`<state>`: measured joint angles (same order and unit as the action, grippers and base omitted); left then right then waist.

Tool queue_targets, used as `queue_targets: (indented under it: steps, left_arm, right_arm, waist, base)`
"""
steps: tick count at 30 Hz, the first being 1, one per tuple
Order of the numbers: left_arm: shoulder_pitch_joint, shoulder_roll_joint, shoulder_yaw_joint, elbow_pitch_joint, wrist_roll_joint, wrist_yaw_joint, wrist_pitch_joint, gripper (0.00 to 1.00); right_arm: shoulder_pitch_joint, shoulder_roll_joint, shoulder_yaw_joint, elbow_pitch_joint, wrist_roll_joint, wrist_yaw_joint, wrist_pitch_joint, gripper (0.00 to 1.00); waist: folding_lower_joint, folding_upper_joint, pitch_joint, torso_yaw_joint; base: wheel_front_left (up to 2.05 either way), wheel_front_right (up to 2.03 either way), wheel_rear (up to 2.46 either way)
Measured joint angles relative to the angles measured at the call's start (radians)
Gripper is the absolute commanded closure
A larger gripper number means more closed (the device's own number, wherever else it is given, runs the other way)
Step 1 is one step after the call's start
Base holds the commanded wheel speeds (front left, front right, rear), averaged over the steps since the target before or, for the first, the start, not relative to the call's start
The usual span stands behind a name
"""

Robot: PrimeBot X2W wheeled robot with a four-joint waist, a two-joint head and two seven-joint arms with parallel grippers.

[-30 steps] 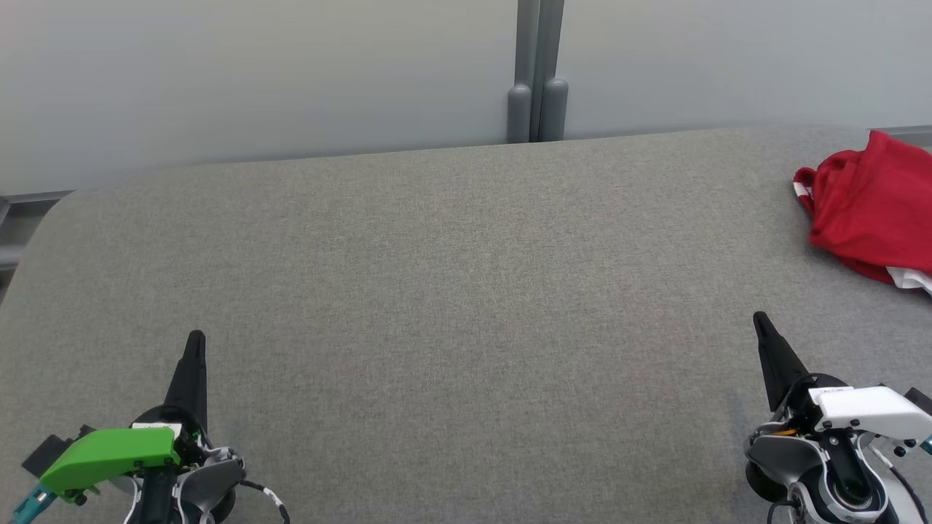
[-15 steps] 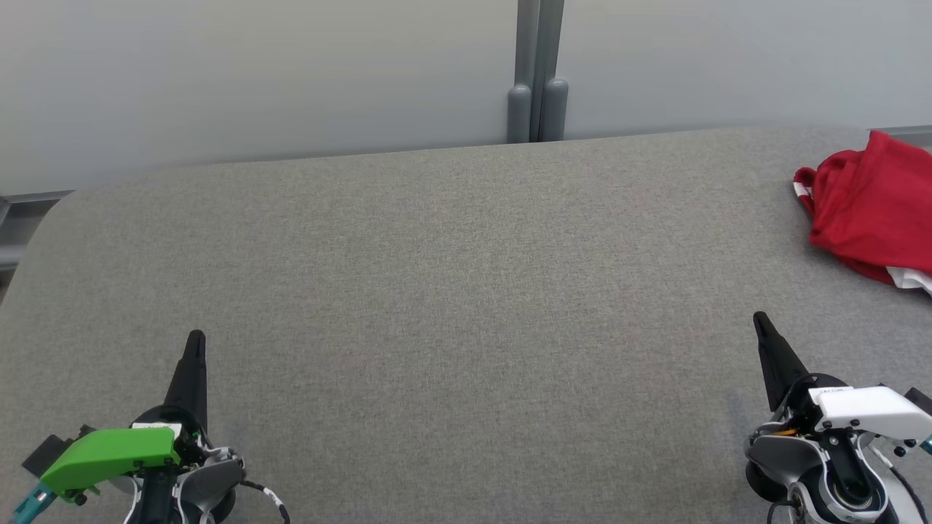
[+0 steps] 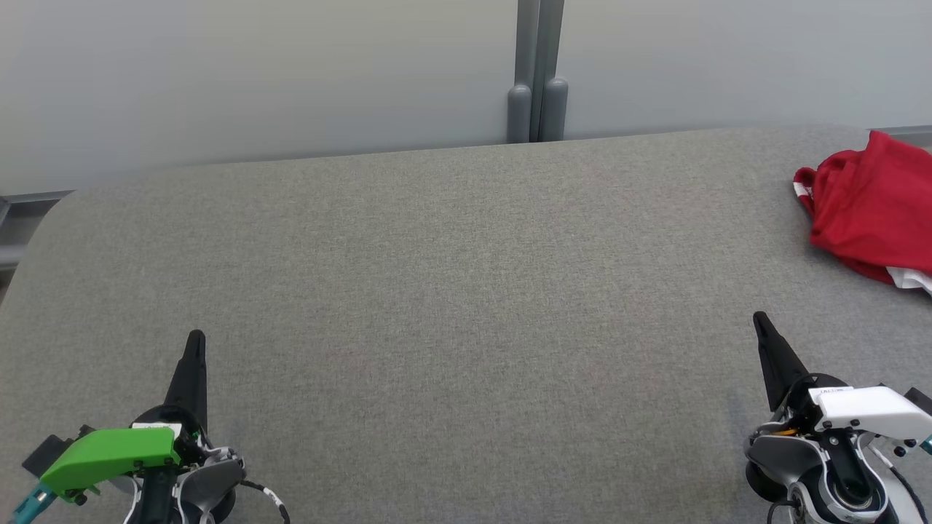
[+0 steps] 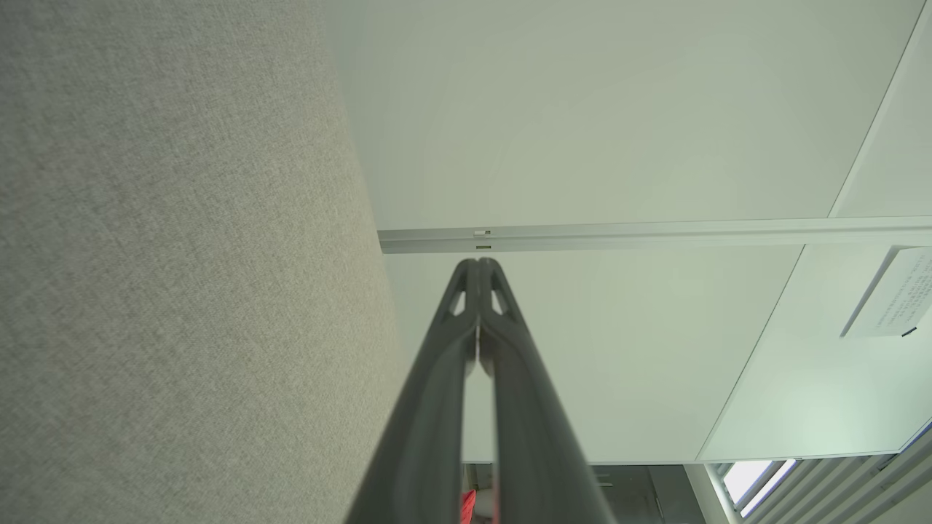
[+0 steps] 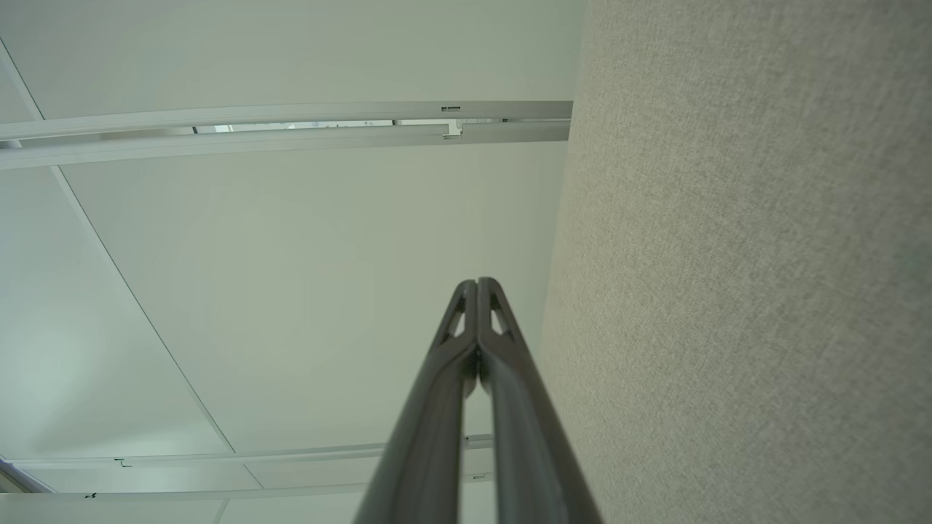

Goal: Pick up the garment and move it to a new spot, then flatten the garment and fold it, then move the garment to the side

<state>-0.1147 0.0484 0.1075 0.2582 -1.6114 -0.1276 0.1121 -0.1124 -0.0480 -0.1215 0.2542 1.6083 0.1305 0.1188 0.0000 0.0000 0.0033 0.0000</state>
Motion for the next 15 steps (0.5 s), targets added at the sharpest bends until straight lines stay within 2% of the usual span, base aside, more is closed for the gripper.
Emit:
queue_targets:
  steps: [15]
  left_arm:
    - [0.000,0.000,0.000,0.000,0.000,0.000,0.000,1.00]
  right_arm:
    - [0.000,0.000,0.000,0.000,0.000,0.000,0.000,1.00]
  waist:
    - [0.0000,0.0000,0.000,0.000]
  base:
    - [0.00,0.00,0.00]
